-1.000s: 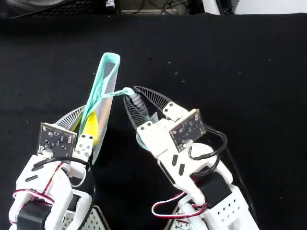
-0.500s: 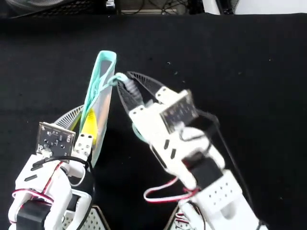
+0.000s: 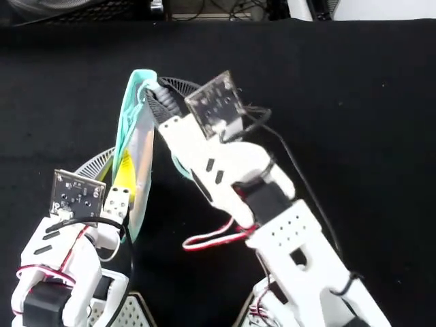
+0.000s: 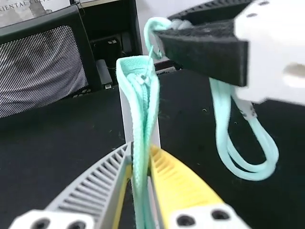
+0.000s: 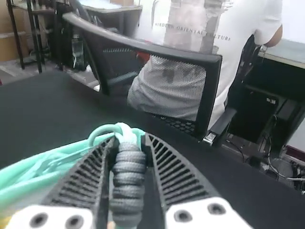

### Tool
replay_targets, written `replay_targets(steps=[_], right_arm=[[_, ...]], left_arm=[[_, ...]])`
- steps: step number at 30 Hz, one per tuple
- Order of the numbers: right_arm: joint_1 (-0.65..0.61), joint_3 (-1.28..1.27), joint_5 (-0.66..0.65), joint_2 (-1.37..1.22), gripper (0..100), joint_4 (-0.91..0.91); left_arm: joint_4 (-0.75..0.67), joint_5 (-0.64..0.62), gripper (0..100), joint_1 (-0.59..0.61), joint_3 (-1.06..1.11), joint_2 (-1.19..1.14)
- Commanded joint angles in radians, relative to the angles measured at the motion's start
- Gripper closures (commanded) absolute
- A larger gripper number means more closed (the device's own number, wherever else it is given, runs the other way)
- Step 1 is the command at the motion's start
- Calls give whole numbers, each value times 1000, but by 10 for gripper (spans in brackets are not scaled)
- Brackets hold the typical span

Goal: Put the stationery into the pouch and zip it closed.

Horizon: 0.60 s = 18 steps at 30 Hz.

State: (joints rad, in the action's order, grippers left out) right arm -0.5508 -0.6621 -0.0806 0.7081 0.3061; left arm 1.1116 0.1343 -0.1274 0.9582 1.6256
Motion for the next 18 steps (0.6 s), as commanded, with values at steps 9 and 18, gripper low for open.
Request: replay_targets(steps=[9,18], right_arm=[[203,183,5,-145,986,-48],[221,237,6,-231,986,-48]], left_arm=[[8,2,970,8,-5,2],[8,2,970,8,-5,2]])
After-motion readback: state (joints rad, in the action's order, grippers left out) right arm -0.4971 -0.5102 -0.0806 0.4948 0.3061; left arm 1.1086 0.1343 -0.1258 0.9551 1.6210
